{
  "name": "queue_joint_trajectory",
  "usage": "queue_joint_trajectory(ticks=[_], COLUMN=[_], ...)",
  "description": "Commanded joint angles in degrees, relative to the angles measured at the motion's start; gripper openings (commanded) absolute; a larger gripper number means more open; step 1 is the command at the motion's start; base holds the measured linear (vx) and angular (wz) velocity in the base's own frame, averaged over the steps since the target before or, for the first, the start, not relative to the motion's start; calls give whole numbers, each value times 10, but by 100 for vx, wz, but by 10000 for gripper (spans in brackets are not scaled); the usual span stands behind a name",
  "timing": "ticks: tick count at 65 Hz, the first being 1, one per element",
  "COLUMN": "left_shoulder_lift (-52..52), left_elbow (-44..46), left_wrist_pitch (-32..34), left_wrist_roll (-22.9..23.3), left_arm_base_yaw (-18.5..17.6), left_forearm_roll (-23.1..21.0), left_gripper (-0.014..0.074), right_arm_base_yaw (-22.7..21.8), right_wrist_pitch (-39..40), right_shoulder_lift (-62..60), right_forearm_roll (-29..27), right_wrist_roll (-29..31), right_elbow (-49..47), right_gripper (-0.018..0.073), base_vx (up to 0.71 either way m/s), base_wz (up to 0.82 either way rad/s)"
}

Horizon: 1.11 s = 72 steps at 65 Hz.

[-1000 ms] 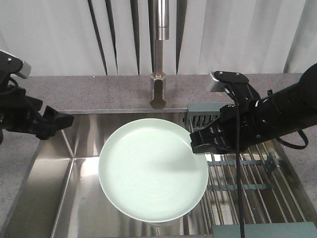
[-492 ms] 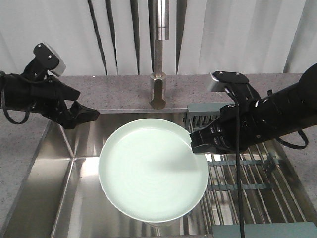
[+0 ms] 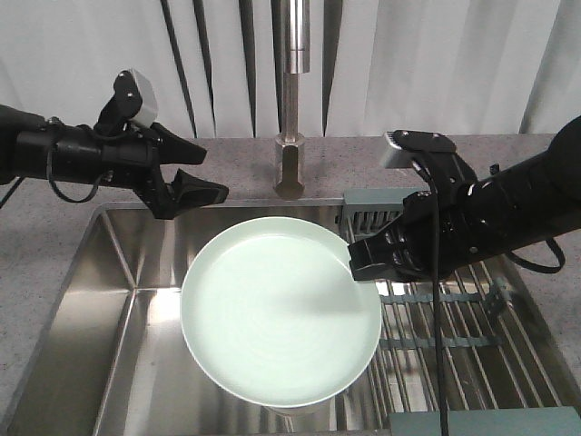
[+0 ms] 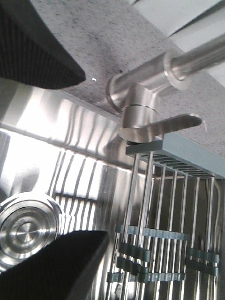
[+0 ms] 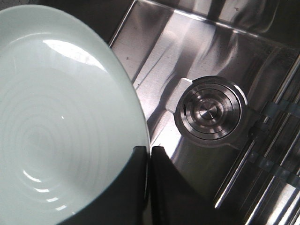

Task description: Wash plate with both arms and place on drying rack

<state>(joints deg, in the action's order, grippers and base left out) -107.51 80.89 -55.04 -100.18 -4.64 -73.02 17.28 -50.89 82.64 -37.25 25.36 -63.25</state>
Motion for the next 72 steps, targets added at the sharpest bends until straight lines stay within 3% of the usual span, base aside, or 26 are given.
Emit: queue_joint_trajectory(ticks=[1,34,53,61,72], left_shoulder_lift=[11,-77,-112,-118,-120], left_elbow=[40,184,217,217,217], left_wrist_pitch=[-14,34,68,60,-1], left_wrist_roll=[-4,-4,-2,-1,-1], left_arm_base_yaw=[-17,-101,-126,-129,-129], left_forearm_roll=[-44,-44,-44,-44,-43], left_gripper=[587,587,587,587,587], right_arm_base_yaw=[0,0,0,0,0], right_wrist_pitch=[15,15,14,15,15], right_shoulder_lift=[-20,-20,-20,-20,-20], right_forearm_roll=[-22,-22,-22,-22,-22], right_wrist_roll=[6,6,6,6,6], right_elbow=[-15,-15,-15,-15,-15], right_gripper=[-1,-1,-1,-1,-1], base_vx=[0,0,0,0,0], base_wz=[0,0,0,0,0])
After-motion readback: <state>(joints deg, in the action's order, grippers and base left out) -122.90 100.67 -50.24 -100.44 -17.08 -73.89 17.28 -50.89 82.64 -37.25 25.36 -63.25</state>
